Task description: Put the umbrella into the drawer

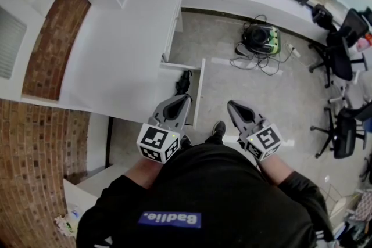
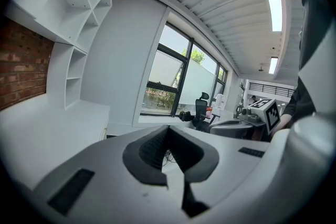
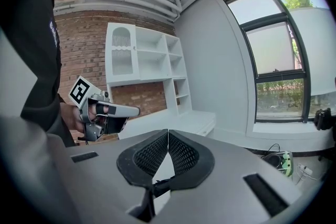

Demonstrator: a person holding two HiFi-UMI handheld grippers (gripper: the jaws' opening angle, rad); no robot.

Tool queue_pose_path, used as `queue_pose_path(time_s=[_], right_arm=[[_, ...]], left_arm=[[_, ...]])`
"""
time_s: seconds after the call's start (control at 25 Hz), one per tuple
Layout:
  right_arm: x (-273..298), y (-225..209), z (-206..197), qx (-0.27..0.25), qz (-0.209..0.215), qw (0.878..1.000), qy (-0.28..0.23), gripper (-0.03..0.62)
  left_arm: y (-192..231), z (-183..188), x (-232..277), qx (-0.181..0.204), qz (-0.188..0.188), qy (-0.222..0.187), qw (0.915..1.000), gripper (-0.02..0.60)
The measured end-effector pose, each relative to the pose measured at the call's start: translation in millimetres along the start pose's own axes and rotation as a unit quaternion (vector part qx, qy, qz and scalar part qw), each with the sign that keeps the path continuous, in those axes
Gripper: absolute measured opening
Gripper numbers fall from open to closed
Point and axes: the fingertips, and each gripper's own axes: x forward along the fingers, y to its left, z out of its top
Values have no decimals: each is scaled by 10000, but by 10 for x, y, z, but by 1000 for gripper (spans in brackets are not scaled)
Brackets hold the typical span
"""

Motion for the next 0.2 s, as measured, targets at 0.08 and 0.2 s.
queue_pose_path(time_s=[0.08, 0.2], right_arm=[[2, 12, 9, 4, 7, 10000, 0, 31], [11, 32, 12, 18, 36, 10000, 16, 31]], left_arm=[[-10, 2, -4, 0, -11, -4, 10000, 2], [-11, -10, -8, -17, -23, 11, 10000, 2]])
